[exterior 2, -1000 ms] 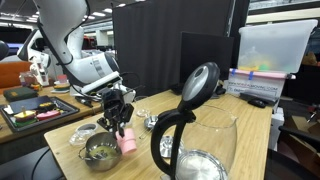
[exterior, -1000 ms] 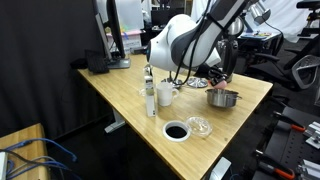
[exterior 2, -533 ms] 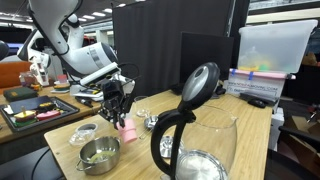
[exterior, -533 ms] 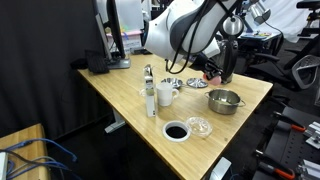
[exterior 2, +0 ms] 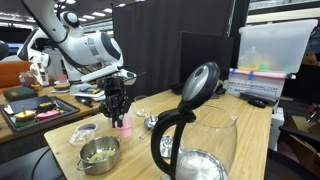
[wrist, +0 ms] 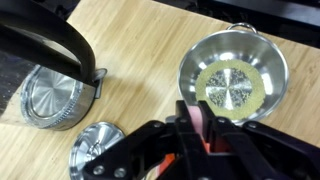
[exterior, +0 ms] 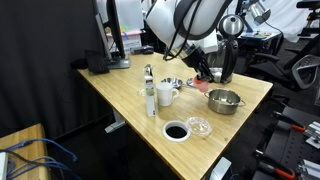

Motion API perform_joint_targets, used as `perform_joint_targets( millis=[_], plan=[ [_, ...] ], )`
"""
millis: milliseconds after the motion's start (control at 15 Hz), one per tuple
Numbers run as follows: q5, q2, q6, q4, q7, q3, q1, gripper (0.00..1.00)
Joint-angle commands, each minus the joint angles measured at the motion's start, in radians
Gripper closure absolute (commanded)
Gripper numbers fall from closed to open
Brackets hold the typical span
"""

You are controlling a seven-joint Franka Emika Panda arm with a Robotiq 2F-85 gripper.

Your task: Pour the contents in the pink mug into the silver bowl

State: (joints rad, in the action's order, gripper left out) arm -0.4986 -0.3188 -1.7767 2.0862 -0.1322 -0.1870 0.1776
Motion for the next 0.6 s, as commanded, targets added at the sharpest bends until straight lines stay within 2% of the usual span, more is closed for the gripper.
perform_joint_targets(
  millis=[0, 200, 467, 533],
  plan=[
    [0.105, 0.074, -0.179, 0.075, 0.062, 0.028, -0.044, 0.96],
    [0.172, 0.093, -0.307, 0.110, 0.127, 0.042, -0.058, 0.96],
    [0.224, 0.073, -0.382, 0.138, 0.196, 0.038, -0.049, 0.96],
    [0.236, 0.072, -0.389, 0.147, 0.213, 0.036, -0.049, 0.60]
  ],
)
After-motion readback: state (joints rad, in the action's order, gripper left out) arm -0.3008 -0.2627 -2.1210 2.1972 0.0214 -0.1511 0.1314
